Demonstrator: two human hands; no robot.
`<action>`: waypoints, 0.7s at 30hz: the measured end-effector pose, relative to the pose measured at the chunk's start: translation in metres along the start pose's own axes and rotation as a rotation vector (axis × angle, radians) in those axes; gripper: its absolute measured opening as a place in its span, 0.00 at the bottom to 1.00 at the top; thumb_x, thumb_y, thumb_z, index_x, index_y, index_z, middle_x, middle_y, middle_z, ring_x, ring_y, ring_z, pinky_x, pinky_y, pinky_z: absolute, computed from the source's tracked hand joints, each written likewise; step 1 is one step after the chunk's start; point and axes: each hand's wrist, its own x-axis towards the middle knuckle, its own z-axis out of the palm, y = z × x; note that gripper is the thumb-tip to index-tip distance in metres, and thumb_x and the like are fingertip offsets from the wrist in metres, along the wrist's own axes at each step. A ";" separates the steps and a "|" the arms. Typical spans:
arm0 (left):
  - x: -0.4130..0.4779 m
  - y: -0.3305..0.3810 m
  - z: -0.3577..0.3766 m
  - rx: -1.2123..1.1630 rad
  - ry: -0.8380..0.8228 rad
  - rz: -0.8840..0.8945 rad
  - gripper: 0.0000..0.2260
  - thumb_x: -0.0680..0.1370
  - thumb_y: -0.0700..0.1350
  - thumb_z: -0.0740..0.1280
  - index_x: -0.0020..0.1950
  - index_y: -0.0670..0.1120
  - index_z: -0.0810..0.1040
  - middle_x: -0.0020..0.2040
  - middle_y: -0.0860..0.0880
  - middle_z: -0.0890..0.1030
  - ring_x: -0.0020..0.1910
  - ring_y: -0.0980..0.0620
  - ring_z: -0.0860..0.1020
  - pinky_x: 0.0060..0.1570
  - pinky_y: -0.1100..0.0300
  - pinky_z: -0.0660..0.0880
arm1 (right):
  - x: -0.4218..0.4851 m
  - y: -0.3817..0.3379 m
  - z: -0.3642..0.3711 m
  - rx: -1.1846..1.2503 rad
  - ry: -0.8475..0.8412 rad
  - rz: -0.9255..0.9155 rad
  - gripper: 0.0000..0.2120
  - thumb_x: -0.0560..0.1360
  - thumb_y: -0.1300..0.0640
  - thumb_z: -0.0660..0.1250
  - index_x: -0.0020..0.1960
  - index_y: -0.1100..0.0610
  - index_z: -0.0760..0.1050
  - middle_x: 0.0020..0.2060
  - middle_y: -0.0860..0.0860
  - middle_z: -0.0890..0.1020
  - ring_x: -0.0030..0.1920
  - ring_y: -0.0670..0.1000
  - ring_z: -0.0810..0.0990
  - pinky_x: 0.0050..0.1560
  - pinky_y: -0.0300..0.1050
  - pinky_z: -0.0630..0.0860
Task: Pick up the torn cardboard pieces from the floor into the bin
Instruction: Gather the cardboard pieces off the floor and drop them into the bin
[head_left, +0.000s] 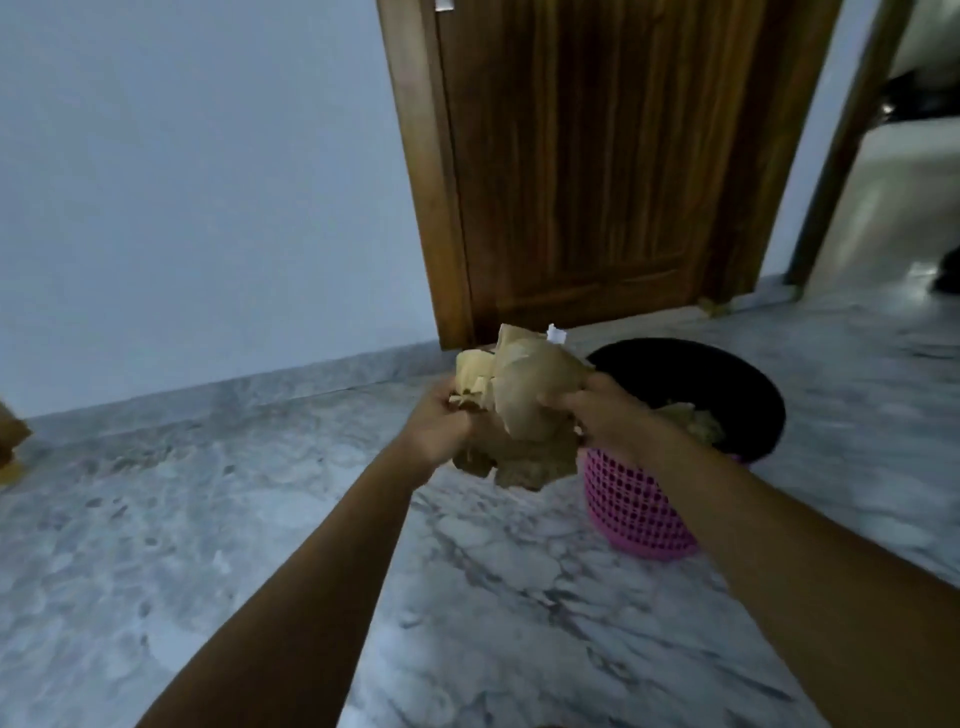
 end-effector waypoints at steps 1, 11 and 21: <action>0.025 0.007 0.026 0.004 -0.049 0.030 0.12 0.74 0.37 0.71 0.57 0.46 0.80 0.51 0.45 0.83 0.49 0.48 0.83 0.49 0.49 0.82 | 0.009 0.002 -0.030 0.016 0.055 -0.034 0.24 0.74 0.53 0.75 0.69 0.55 0.75 0.62 0.52 0.81 0.61 0.56 0.80 0.63 0.59 0.77; 0.190 0.016 0.175 0.158 -0.112 0.178 0.26 0.66 0.49 0.76 0.63 0.54 0.74 0.57 0.53 0.81 0.57 0.51 0.79 0.57 0.43 0.78 | 0.046 0.015 -0.187 -0.420 0.497 -0.338 0.21 0.77 0.53 0.71 0.68 0.49 0.73 0.55 0.43 0.78 0.59 0.47 0.78 0.54 0.36 0.72; 0.212 -0.018 0.188 0.513 -0.263 -0.016 0.29 0.76 0.44 0.69 0.76 0.51 0.66 0.70 0.44 0.71 0.66 0.43 0.72 0.61 0.54 0.73 | 0.054 0.052 -0.231 -0.794 0.367 0.076 0.37 0.73 0.61 0.71 0.78 0.50 0.62 0.75 0.54 0.65 0.71 0.57 0.68 0.61 0.43 0.70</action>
